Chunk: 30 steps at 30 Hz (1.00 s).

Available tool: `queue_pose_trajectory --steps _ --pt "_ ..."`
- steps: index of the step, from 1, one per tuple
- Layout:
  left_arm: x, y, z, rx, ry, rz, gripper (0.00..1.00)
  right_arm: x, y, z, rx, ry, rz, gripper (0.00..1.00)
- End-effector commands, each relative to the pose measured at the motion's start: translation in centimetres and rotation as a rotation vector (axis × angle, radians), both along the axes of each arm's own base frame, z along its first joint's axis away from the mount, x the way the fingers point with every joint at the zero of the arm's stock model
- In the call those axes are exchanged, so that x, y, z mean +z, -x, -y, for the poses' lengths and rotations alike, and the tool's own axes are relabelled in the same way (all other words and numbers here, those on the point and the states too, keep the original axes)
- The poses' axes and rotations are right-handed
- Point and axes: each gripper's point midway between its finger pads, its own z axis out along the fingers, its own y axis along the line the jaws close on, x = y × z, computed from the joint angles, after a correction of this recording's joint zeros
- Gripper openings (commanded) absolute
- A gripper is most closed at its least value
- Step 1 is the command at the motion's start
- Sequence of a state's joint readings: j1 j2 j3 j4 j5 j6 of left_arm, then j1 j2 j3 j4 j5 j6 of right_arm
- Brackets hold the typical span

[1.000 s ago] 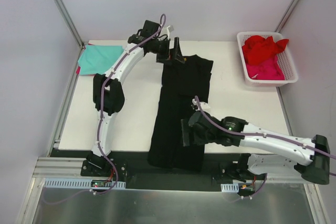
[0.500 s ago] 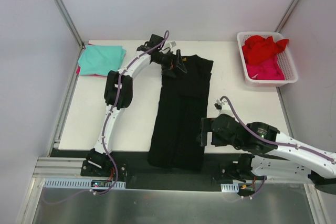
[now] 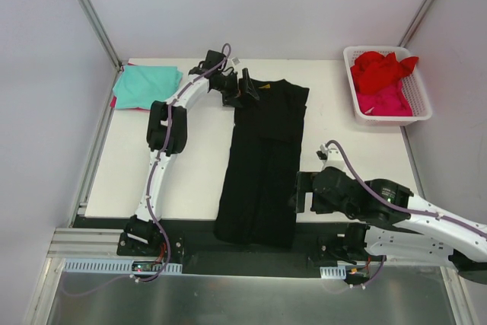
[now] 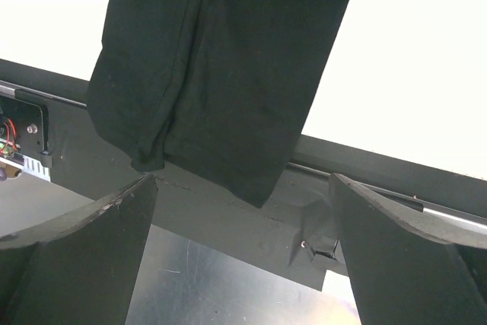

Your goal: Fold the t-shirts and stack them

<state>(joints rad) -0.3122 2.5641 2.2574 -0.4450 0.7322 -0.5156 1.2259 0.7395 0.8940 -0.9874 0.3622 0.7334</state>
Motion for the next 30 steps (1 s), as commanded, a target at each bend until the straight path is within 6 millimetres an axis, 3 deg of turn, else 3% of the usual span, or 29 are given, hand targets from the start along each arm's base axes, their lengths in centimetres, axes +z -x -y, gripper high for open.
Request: queue_pose_trajectory --steps 1,4,10,24,28,30 --pt "-1.0 -1.3 -0.5 0.047 -0.036 0.019 0.99 1.1 0.0 0.6 -0.017 -0.009 0.008 1.00" --pt "-1.9 -1.2 -0.8 0.057 -0.050 0.002 0.99 1.0 0.0 0.7 -0.020 0.003 0.009 1.00" --pt "-3.2 -1.9 -3.3 0.119 -0.111 -0.006 0.99 0.3 0.1 0.5 -0.017 0.027 -0.009 0.97" --pt "-1.9 -6.2 -10.6 0.279 -0.131 0.036 0.99 -0.4 0.4 0.6 -0.026 0.025 -0.030 0.96" --pt "-0.9 -6.4 -11.2 0.282 -0.121 0.052 0.99 -0.7 0.3 0.6 -0.024 0.037 -0.031 0.96" --pt "0.5 -6.1 -11.2 0.276 -0.121 0.076 0.99 -0.8 0.2 0.5 -0.024 0.047 -0.029 0.96"
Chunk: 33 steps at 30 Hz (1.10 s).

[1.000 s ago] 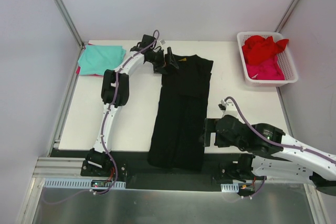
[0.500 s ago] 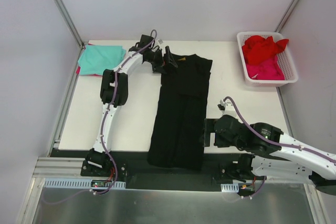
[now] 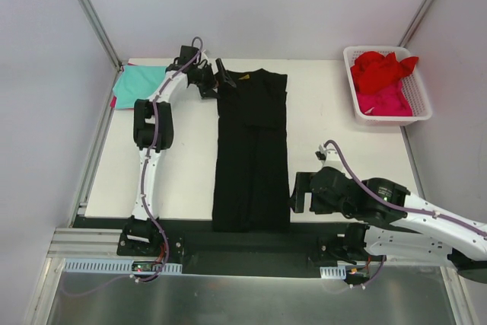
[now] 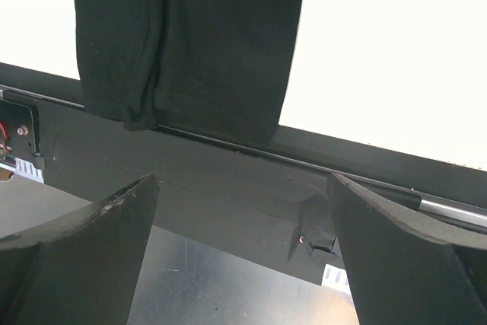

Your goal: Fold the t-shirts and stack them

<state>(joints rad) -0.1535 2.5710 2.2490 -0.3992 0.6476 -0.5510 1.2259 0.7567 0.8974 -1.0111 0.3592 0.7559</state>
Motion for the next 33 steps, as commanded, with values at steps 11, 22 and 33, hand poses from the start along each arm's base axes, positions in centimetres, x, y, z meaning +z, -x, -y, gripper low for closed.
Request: queue_pose_trajectory --steps 11,22,33 --pt "9.7 9.6 -2.1 0.017 -0.164 0.100 0.99 0.0 -3.3 -1.7 -0.019 0.032 0.140 0.97" --pt "5.7 30.3 -1.4 0.052 -0.204 -0.009 0.99 -4.6 -5.3 -4.6 -0.045 0.065 0.170 0.97" --pt "4.4 38.8 -1.6 0.119 -0.355 0.094 0.99 -9.3 -7.1 -5.0 -0.068 0.344 0.104 0.99"
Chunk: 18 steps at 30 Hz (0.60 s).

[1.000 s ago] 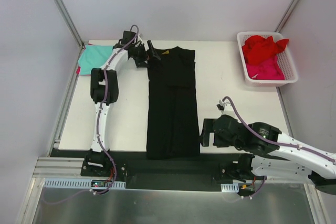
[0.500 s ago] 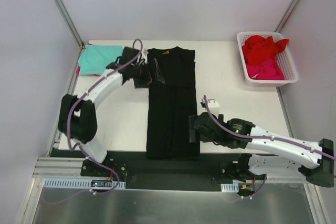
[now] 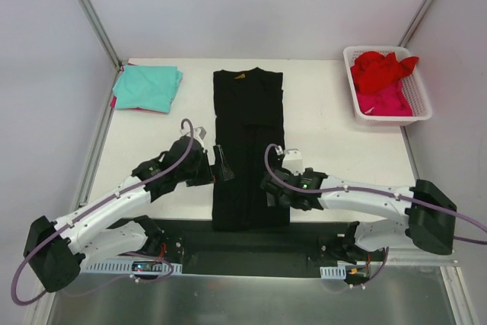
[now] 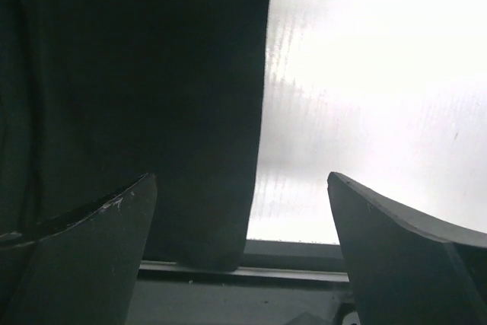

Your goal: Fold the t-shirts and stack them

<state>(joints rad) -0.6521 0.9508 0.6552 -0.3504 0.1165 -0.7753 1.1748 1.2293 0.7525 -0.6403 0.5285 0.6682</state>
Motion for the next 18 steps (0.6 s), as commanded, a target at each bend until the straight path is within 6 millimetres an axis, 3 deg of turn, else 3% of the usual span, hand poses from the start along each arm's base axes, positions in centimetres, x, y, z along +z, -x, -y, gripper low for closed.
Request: queue_pose_trajectory --steps 1,5,10,12,13,14,15,16,18 --pt "-1.7 0.2 -0.1 0.097 -0.146 0.020 0.99 1.0 -1.5 -2.5 -0.003 -0.001 0.029 0.95" --pt "-1.3 0.8 1.6 0.073 -0.214 0.055 0.99 1.7 -1.8 -2.6 -0.012 -0.014 0.046 0.72" --pt "-0.8 1.0 2.8 0.037 -0.228 0.079 0.99 2.7 -1.7 -1.4 -0.033 -0.043 0.076 0.44" --pt "-0.9 1.0 3.3 0.028 -0.211 0.074 0.99 2.5 -1.5 -0.9 -0.039 -0.045 0.078 0.40" --pt "-1.2 1.1 3.4 0.021 -0.207 0.067 0.99 2.4 -1.4 -0.9 -0.040 -0.046 0.076 0.29" --pt "-1.2 1.1 3.5 0.022 -0.200 0.068 0.65 2.3 -1.4 -0.8 -0.043 -0.047 0.074 0.19" --pt "-1.3 1.1 3.6 0.042 -0.186 0.058 0.41 2.3 -1.4 -0.9 -0.044 -0.047 0.071 0.12" --pt "-1.3 1.2 3.5 0.054 -0.176 0.054 0.25 2.2 -1.3 -1.0 -0.043 -0.047 0.065 0.01" --pt "-1.4 1.2 3.4 0.072 -0.168 0.047 0.00 2.0 -1.3 -1.3 -0.045 -0.050 0.057 0.01"
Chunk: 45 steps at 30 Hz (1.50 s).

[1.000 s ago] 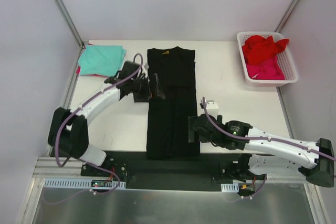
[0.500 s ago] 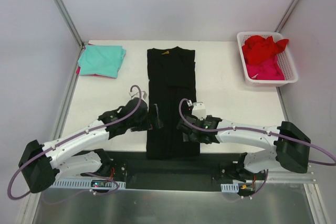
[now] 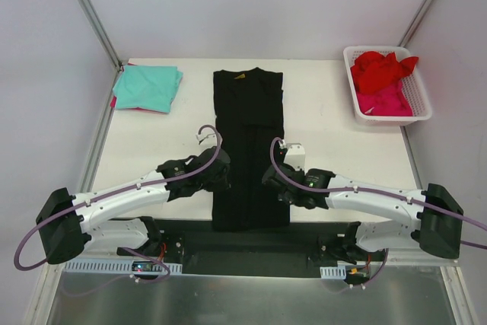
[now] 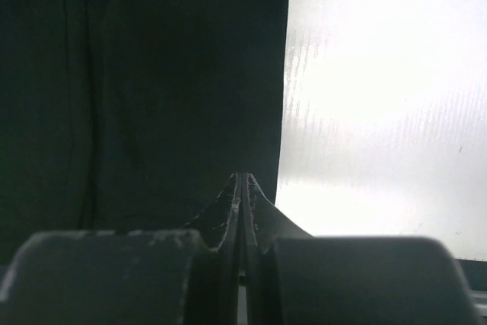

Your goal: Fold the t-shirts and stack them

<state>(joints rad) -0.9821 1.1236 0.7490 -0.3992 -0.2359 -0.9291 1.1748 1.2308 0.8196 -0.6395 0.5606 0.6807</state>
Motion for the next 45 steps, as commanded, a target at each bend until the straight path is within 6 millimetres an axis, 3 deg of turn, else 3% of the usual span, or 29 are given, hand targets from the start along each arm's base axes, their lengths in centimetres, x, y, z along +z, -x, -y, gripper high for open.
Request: queue_pose_trajectory --steps 1,3,9,13,27,38,45 --pt "0.2 -0.4 0.1 0.054 0.031 0.009 0.00 -0.6 0.1 -0.1 -0.014 -0.001 -0.009 0.01" --pt "-0.2 -0.2 0.3 0.066 0.046 -0.011 0.00 -0.9 0.0 -1.2 -0.002 -0.047 -0.010 0.01" --pt "-2.3 0.9 0.9 0.082 0.116 -0.063 0.00 -2.8 0.6 -1.9 0.004 -0.071 -0.052 0.01" --pt "-4.2 1.8 0.7 0.079 0.099 -0.109 0.00 -3.7 1.1 -2.3 0.009 -0.086 -0.070 0.01" --pt "-7.7 2.7 1.4 0.081 0.029 -0.191 0.00 -7.0 2.3 -4.1 0.046 -0.054 -0.135 0.01" --pt "-9.9 2.4 1.9 0.074 -0.037 -0.222 0.00 -8.0 1.3 -4.0 0.028 -0.022 -0.162 0.01" --pt "-10.8 0.9 1.5 0.099 -0.068 -0.241 0.00 -8.9 0.0 -3.4 0.004 -0.011 -0.193 0.01"
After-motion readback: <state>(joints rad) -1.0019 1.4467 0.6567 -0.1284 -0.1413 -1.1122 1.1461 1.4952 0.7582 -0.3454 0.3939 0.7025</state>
